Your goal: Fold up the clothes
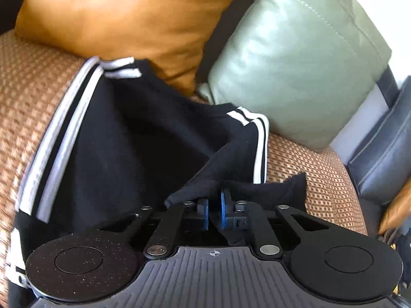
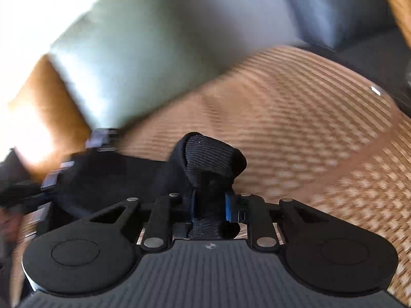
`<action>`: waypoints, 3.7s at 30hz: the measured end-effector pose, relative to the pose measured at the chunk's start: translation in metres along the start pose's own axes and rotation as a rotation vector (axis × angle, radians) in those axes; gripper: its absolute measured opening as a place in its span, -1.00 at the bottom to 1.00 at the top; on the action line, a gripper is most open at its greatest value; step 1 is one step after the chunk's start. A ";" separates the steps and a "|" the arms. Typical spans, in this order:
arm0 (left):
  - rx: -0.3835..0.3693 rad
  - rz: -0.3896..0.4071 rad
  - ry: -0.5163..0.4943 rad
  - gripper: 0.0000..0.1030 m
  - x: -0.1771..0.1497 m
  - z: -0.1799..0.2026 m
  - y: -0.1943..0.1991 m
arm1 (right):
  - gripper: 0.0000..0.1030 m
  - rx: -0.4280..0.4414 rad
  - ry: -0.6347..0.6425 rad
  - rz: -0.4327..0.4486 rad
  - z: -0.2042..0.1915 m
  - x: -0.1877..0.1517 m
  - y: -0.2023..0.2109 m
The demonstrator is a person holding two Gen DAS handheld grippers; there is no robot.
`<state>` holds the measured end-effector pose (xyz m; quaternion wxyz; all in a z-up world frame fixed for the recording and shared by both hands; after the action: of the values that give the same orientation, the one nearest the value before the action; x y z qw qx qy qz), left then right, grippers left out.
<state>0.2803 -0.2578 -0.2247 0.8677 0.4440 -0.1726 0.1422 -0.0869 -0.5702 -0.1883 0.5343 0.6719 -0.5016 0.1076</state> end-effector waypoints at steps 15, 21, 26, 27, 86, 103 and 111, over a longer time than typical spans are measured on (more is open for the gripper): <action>0.040 -0.031 0.007 -0.90 0.009 -0.020 0.015 | -0.56 0.560 -0.231 -0.364 -0.198 -0.177 0.091; 0.017 -0.059 0.049 -0.39 0.008 -0.029 0.018 | -0.50 0.491 -0.304 -0.603 -0.196 -0.246 0.065; -0.001 -0.082 0.085 0.12 0.007 -0.037 0.020 | -0.18 0.451 -0.245 -0.671 -0.192 -0.247 0.061; 0.008 -0.083 0.071 0.35 0.006 -0.035 0.027 | -0.12 0.444 -0.229 -0.677 -0.191 -0.246 0.062; -0.063 0.042 -0.360 -0.21 -0.032 -0.002 0.009 | -0.35 0.332 0.101 -0.234 -0.164 0.048 -0.280; -0.281 0.180 0.139 -0.86 0.013 -0.065 0.049 | -0.91 0.376 0.116 -0.166 -0.197 0.075 -0.279; -0.223 0.120 0.184 -0.73 0.023 -0.084 0.007 | -0.91 0.331 0.069 -0.131 -0.214 0.083 -0.319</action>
<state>0.3126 -0.1828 -0.2561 0.9136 0.3192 -0.1335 0.2139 0.2874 -0.4632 -0.2394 0.4392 0.7776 -0.4138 0.1765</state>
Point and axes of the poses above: each gripper's, at about its wrist camera, not at the fingertips, and y roughly against the way its jaws point, z to its right, x to its top, the point moved 7 cm from there along -y, roughly the way its jaws point, and after that the axes turned 8 degrees about y, right-handed, at the moved point
